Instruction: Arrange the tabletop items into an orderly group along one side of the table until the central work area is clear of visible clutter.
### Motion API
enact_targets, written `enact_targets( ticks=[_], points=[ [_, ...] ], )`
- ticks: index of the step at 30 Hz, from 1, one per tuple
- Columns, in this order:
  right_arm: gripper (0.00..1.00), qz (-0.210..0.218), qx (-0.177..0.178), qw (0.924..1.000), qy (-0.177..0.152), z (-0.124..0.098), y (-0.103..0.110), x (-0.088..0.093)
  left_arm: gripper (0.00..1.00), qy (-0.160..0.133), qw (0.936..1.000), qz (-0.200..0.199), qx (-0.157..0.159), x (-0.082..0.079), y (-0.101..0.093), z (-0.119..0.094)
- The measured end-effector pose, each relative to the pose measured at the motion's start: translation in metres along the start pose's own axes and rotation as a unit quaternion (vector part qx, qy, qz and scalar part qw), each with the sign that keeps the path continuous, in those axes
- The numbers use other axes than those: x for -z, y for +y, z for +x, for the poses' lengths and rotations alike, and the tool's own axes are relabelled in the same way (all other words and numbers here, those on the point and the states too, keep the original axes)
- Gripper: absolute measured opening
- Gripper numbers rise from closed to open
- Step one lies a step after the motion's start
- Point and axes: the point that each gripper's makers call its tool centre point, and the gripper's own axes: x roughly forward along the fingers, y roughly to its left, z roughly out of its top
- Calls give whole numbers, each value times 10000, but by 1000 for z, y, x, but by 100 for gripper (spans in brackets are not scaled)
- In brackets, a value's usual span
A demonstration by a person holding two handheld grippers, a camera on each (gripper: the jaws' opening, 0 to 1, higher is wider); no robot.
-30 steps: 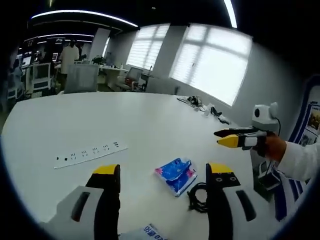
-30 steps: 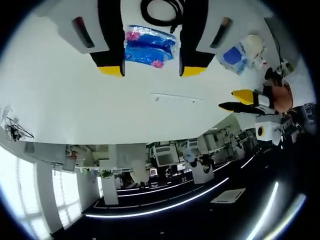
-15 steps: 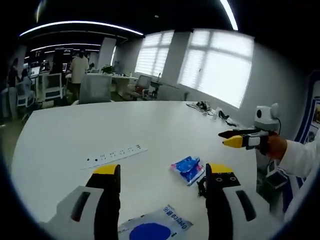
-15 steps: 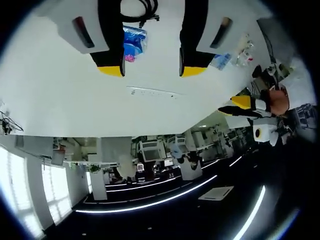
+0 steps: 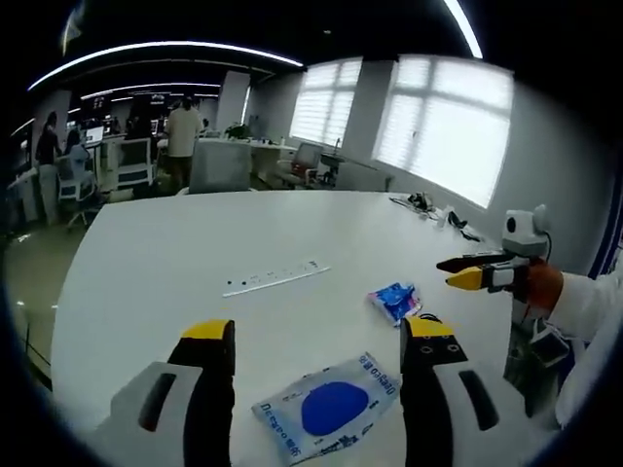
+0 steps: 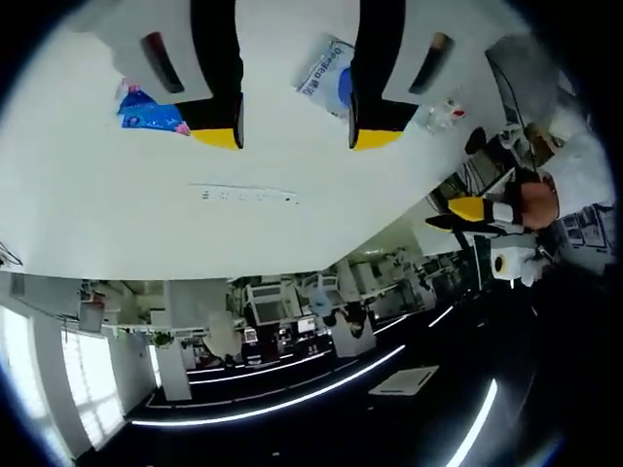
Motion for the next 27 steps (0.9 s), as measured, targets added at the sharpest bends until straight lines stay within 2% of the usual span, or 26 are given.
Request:
enact_targets(
  ticks=[5, 10, 17, 20, 27],
  points=[
    [41, 108, -42, 9998, 175, 11, 15, 21, 69, 106, 9999, -40, -98, 13, 15, -11],
    [41, 290, 23, 9992, 289, 18, 20, 41, 68, 266, 9995, -71, -122, 28, 25, -12],
    [41, 489, 144, 9972, 539, 26, 16, 72, 67, 474, 9987, -142, -92, 50, 37, -8],
    [41, 708, 184, 9952, 654, 29, 14, 90, 66, 573, 9982, -182, -74, 61, 43, -3],
    [41, 895, 254, 9905, 1011, 38, 18, 127, 64, 845, 9961, -245, -73, 84, 54, 4]
  ],
)
